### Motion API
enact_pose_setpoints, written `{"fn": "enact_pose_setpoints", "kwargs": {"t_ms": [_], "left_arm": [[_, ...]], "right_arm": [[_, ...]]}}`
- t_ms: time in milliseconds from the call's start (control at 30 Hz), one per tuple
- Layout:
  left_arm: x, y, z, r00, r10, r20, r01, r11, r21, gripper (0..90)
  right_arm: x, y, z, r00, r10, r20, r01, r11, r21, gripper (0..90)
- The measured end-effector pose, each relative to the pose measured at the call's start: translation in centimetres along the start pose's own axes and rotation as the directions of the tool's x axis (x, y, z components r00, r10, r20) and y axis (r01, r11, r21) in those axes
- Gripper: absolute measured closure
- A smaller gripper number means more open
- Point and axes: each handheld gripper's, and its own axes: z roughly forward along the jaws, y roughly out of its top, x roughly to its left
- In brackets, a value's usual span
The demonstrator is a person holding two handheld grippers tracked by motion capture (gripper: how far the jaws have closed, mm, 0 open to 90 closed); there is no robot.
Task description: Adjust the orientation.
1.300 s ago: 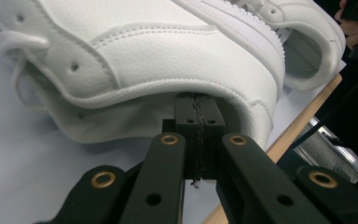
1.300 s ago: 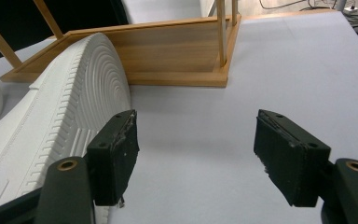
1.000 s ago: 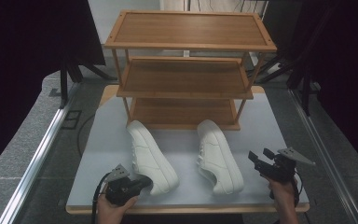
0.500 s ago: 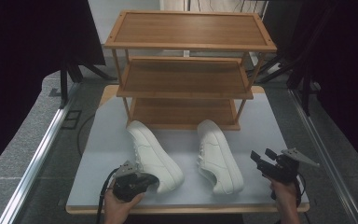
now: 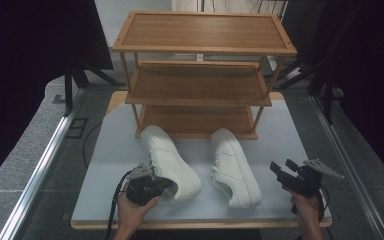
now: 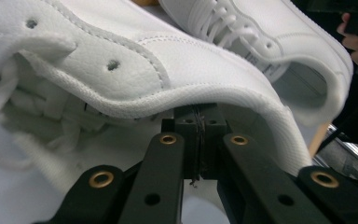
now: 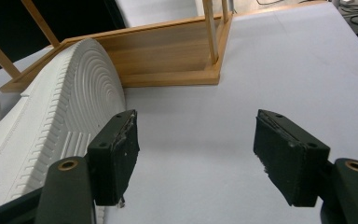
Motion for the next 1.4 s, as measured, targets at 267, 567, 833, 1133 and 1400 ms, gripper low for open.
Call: {"fn": "enact_pose_setpoints", "kwargs": {"t_ms": [267, 567, 833, 1133, 1400], "left_arm": [[0.0, 2.4, 3.6, 0.9979, -0.021, 0.062, 0.021, 0.9998, 0.002, 89.4], [-3.0, 5.2, 5.5, 0.9964, 0.074, 0.041, -0.076, 0.9956, 0.055, 86.9], [-3.6, 5.7, 6.9, 0.9947, 0.1, 0.021, -0.102, 0.9896, 0.102, 88.7], [-2.2, 4.0, 6.7, 0.9984, 0.055, 0.014, -0.056, 0.9932, 0.102, 90.0], [-1.8, 3.8, 5.9, 0.9974, 0.066, 0.028, -0.068, 0.9926, 0.101, 90.0]], "right_arm": [[-0.4, -0.2, -0.1, 0.9999, 0.008, 0.009, -0.008, 1.0, 0.0, 31.0], [-1.0, -0.3, -0.5, 0.9993, 0.027, 0.024, -0.027, 1.0, -0.004, 31.2], [-1.2, -0.3, -0.5, 0.9974, 0.072, 0.007, -0.072, 0.997, -0.005, 31.4], [-0.9, -0.3, -0.4, 0.9967, 0.077, -0.026, -0.078, 0.997, -0.007, 31.5], [-0.8, -0.4, -0.4, 0.9964, 0.081, -0.025, -0.081, 0.997, 0.001, 31.5]]}}
